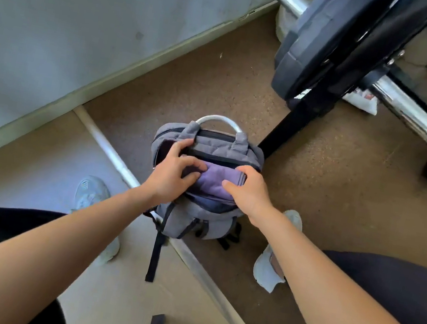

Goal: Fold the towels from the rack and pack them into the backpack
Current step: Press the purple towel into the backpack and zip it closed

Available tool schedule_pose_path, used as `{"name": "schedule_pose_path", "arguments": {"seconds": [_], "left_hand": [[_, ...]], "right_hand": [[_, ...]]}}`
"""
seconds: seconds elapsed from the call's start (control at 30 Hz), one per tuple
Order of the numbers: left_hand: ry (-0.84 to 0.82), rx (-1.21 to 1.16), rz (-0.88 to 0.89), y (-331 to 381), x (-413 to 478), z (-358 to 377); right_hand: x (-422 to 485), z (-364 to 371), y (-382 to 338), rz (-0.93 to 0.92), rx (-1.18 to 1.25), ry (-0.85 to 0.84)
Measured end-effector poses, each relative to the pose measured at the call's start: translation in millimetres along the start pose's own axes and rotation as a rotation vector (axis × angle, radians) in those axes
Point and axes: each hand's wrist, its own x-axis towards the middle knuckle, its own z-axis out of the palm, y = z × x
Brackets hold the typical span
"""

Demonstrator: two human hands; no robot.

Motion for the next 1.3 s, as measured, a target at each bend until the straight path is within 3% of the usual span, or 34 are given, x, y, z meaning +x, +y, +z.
{"name": "schedule_pose_path", "arguments": {"seconds": [0.33, 0.6, 0.87, 0.97, 1.03, 1.1, 1.2, 1.3], "left_hand": [[-0.271, 0.421, 0.07, -20, -14, 34], [-0.322, 0.585, 0.008, -13, -13, 30], [-0.294, 0.583, 0.012, -14, -9, 28], [-0.276, 0.564, 0.029, -15, -10, 28], [-0.265, 0.551, 0.036, -15, -10, 28], [-0.258, 0.544, 0.032, -16, -10, 28], [-0.25, 0.533, 0.03, -18, -7, 27], [-0.26, 0.521, 0.022, -18, -8, 25]], "right_hand": [[22, 44, 40, 0.083, -0.181, -0.096], [29, 61, 63, 0.036, -0.467, -0.146], [47, 71, 57, -0.108, -0.994, -0.099], [46, 68, 51, -0.338, -1.083, -0.103], [43, 64, 49, -0.534, -1.029, -0.189], [41, 61, 48, -0.586, -0.892, -0.34], [47, 61, 50, -0.393, -0.781, -0.575], [50, 66, 52, -0.24, -0.746, -0.689]]}}
